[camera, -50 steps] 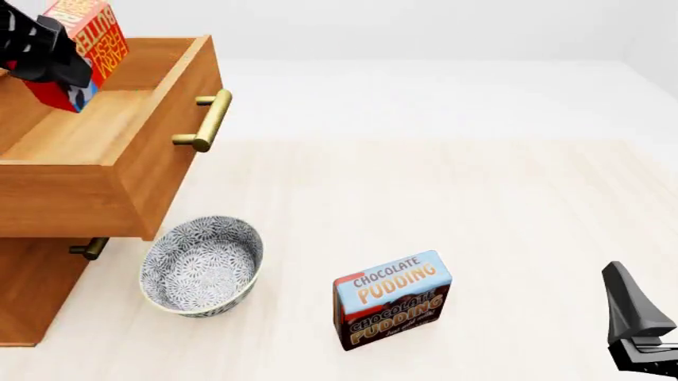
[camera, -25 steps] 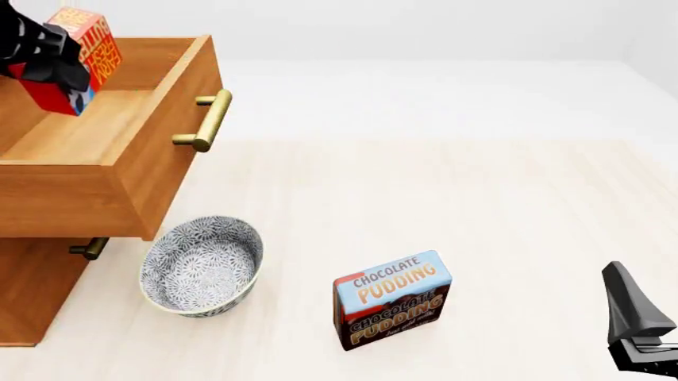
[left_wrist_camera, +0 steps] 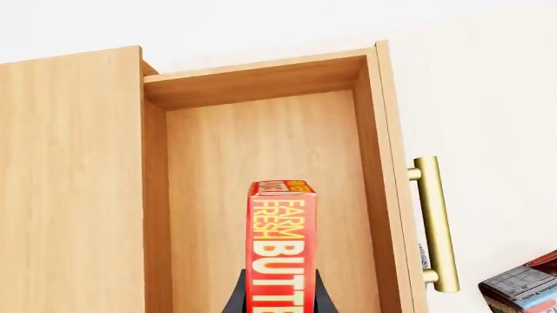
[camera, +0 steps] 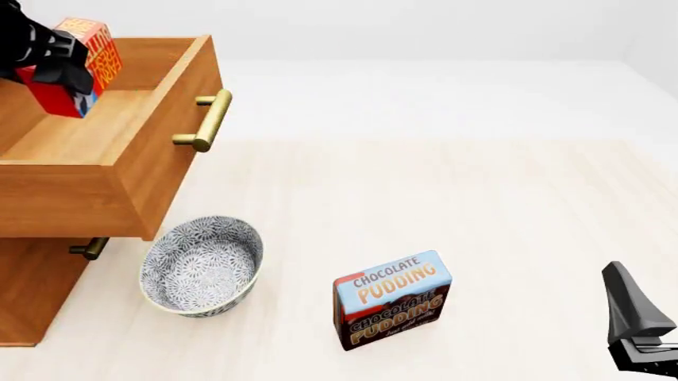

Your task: Put the butter at the back in the top drawer of the cabinet and close it.

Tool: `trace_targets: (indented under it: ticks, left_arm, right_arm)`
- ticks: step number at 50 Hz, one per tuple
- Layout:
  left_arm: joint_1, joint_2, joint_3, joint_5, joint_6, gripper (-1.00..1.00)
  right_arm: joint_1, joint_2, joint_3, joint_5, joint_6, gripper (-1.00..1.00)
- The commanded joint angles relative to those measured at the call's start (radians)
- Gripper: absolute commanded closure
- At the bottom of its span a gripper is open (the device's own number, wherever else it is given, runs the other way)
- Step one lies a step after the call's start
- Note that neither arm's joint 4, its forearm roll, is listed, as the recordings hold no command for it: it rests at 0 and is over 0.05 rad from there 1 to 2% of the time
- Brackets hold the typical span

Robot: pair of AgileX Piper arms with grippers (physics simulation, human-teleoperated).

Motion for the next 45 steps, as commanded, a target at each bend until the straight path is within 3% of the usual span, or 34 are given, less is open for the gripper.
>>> trace_targets:
  ticks: [1,45]
  left_arm:
    - [0.013,0.014,-0.016,0.0,0.009,1.0]
    - [0.032,0.065,0.003,0.0,-0.001,1.0]
  right_arm:
    - [0.0,0.0,0.0,0.0,0.0,-1.0]
    - [0.0,0.0,0.0,0.0,0.0,-1.0]
